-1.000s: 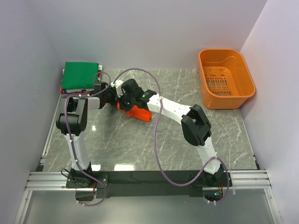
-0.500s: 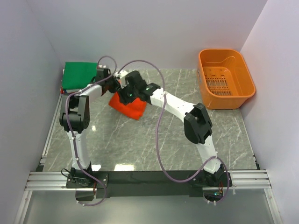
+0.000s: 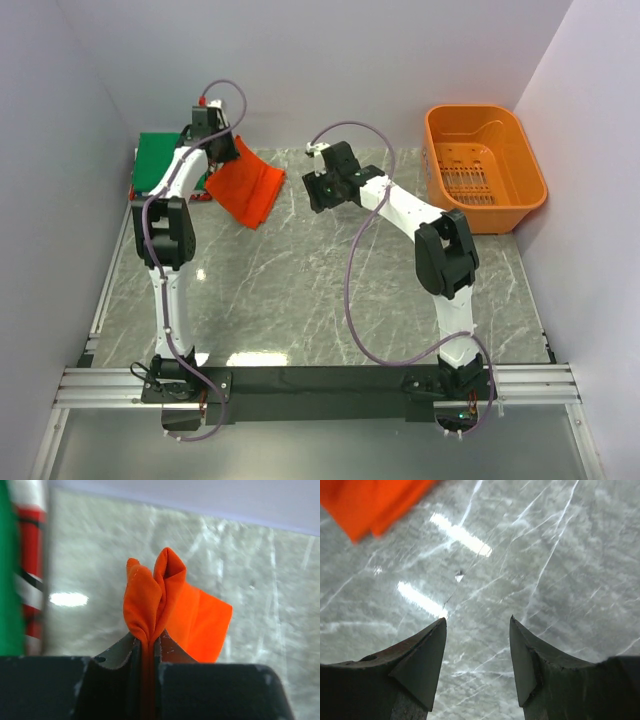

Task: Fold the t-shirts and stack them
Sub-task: Neatly place the folded tshirt to the corner

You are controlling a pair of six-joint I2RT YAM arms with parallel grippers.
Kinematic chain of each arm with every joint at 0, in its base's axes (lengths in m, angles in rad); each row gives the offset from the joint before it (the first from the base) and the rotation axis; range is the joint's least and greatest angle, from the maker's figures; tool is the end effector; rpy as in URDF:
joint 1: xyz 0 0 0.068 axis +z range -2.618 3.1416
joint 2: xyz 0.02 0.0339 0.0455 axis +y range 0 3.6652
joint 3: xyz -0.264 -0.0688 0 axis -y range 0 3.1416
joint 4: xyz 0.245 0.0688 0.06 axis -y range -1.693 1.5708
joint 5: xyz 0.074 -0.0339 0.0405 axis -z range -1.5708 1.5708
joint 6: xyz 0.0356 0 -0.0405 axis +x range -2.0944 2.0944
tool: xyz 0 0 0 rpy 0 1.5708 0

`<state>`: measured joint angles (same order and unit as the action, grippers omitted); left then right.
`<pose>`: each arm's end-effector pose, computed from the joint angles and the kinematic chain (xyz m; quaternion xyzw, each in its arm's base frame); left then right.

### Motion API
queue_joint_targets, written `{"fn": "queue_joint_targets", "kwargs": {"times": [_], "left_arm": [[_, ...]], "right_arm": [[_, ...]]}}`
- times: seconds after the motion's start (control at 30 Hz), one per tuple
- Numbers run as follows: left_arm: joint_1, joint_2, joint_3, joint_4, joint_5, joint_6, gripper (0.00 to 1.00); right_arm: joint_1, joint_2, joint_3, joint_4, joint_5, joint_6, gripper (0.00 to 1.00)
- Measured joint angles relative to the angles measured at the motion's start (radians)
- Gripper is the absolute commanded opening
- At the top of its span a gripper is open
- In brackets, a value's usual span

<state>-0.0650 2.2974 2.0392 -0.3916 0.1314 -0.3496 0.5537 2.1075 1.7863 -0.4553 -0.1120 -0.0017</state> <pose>0.5332 -0.0394 0.2402 -0.0979 0.8890 -0.1488 0.4218 0.4100 0.2581 0.2433 -0.2732 0.8795 0.1549 0.3575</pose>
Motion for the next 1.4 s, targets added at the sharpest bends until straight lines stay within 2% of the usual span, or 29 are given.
{"fn": "queue_joint_targets", "kwargs": {"times": [0.13, 0.3, 0.53, 1.4], "left_arm": [[0.024, 0.034, 0.139, -0.070, -0.032, 0.078, 0.01], [0.047, 0.034, 0.206, -0.081, -0.053, 0.154, 0.01], [0.051, 0.032, 0.217, -0.080, -0.069, 0.208, 0.01], [0.051, -0.060, 0.303, -0.015, -0.084, 0.237, 0.01]], "right_arm": [[0.008, -0.019, -0.027, -0.009, 0.002, -0.008, 0.61], [0.010, -0.026, -0.027, -0.009, 0.006, -0.014, 0.60], [0.010, -0.026, -0.023, -0.010, 0.007, -0.020, 0.60], [0.010, -0.026, -0.019, -0.011, 0.013, -0.025, 0.58]]}}
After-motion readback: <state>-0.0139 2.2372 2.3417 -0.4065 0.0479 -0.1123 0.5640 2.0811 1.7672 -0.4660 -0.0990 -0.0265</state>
